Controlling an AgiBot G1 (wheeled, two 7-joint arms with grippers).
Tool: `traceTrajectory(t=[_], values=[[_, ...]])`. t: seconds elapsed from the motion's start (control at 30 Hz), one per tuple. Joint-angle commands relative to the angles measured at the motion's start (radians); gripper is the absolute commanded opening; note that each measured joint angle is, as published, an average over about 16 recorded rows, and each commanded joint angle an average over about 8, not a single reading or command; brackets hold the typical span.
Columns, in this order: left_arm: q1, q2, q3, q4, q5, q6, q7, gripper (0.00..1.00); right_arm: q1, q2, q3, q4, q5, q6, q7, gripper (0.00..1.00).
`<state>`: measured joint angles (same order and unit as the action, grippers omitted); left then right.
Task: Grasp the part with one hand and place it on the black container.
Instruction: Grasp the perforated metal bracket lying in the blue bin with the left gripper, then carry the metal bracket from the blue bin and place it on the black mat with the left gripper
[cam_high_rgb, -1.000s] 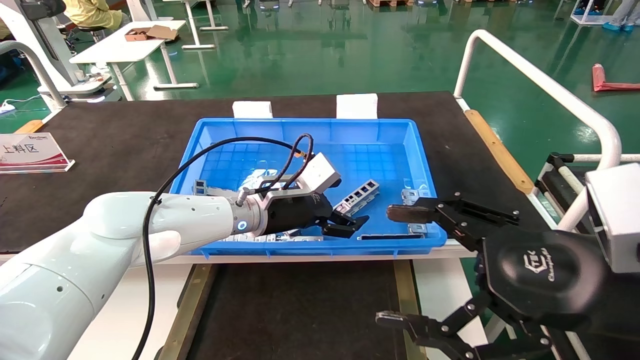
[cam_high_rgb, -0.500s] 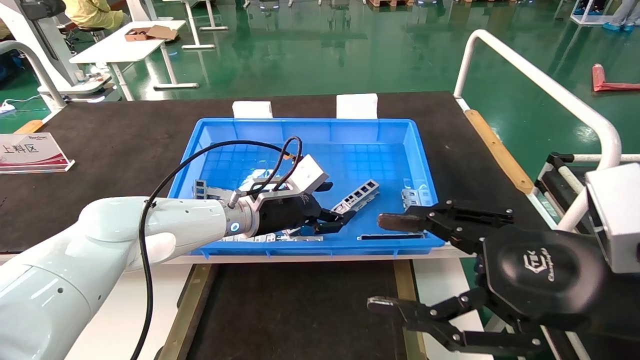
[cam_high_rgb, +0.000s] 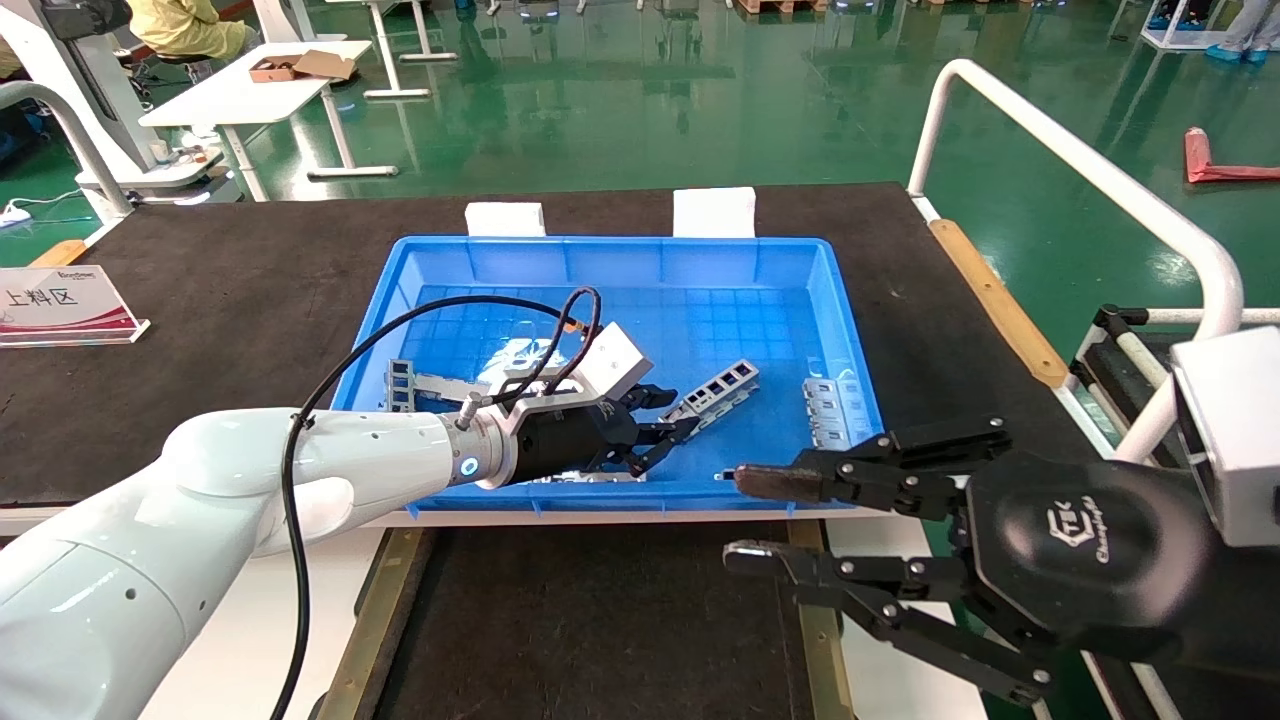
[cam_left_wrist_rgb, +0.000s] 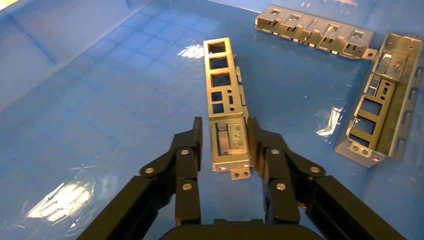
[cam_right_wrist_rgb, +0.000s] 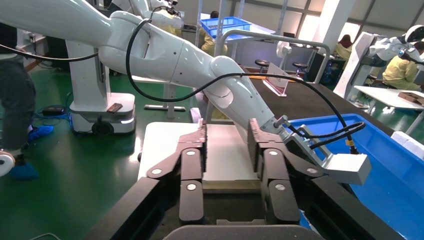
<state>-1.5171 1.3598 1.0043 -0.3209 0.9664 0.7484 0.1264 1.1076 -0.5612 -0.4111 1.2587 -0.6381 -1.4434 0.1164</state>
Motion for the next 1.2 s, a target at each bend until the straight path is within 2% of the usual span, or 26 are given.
traceTrajectory(t=[0.03, 0.43, 0.8, 0.93, 1.2], values=[[0.002, 0.0, 0.006, 0.001, -0.008, -0.002, 0.002, 0.0, 0.0, 0.0, 0.0, 0.0, 0.0, 0.0, 0.0, 0.0], [-0.004, -0.003, 0.027, -0.001, -0.064, 0.021, 0.025, 0.0, 0.0, 0.0, 0.0, 0.0, 0.0, 0.0, 0.0, 0.0], [-0.06, -0.016, -0.013, 0.031, -0.163, 0.101, 0.087, 0.0, 0.0, 0.0, 0.0, 0.0, 0.0, 0.0, 0.0, 0.0], [-0.078, -0.043, -0.038, 0.036, -0.209, 0.212, 0.107, 0.0, 0.0, 0.0, 0.0, 0.0, 0.0, 0.0, 0.0, 0.0], [-0.077, -0.122, -0.071, 0.035, -0.281, 0.548, 0.138, 0.0, 0.0, 0.0, 0.0, 0.0, 0.0, 0.0, 0.0, 0.0]])
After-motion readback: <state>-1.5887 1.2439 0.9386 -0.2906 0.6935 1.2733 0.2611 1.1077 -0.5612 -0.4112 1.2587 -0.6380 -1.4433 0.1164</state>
